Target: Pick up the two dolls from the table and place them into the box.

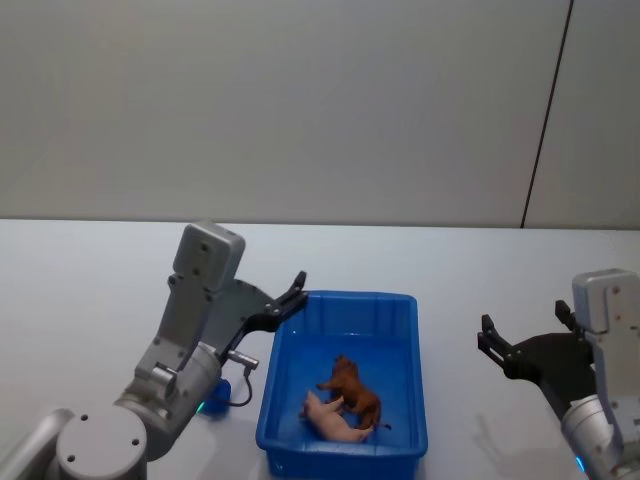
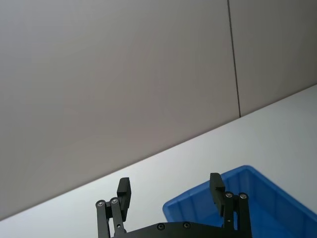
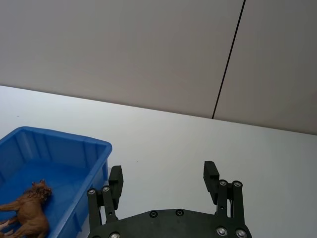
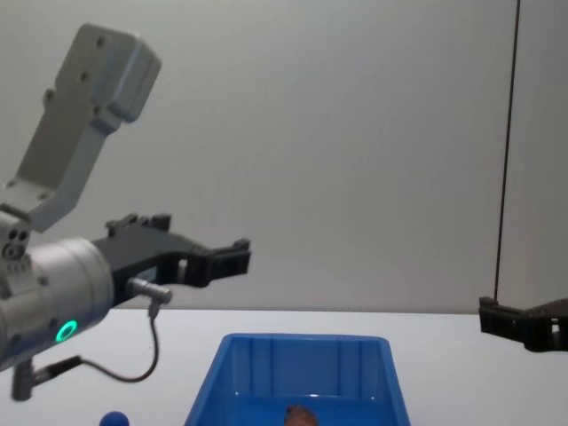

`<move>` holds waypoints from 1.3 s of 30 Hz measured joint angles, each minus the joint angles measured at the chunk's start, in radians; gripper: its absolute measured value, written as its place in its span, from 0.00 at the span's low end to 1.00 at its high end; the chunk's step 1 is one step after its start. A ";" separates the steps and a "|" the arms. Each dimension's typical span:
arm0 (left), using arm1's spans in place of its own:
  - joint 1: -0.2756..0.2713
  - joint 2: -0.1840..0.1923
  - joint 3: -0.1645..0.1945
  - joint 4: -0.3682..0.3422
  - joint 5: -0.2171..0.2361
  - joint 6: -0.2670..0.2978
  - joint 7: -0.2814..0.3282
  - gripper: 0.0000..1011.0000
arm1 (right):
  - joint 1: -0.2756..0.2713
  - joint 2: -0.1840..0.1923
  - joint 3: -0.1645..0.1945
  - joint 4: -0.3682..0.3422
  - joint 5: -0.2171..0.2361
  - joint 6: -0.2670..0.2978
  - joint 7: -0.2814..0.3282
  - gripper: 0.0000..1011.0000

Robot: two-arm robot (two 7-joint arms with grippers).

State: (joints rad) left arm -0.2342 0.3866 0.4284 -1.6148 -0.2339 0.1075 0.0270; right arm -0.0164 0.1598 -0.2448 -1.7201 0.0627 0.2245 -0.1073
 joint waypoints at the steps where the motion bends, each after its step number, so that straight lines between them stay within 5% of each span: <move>1: 0.002 0.002 -0.003 0.003 -0.005 0.008 0.006 0.99 | 0.000 0.000 0.000 0.000 0.000 0.000 0.000 0.99; 18: 0.024 0.023 -0.037 0.062 -0.061 0.099 0.060 0.99 | -0.003 0.002 0.002 -0.004 0.002 0.000 -0.003 0.99; 39: 0.016 0.001 -0.051 0.196 -0.121 0.103 0.046 0.99 | -0.004 0.003 0.002 -0.005 0.002 0.000 -0.004 0.99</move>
State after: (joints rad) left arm -0.2180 0.3876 0.3778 -1.4192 -0.3552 0.2101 0.0733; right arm -0.0203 0.1629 -0.2428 -1.7254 0.0644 0.2245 -0.1115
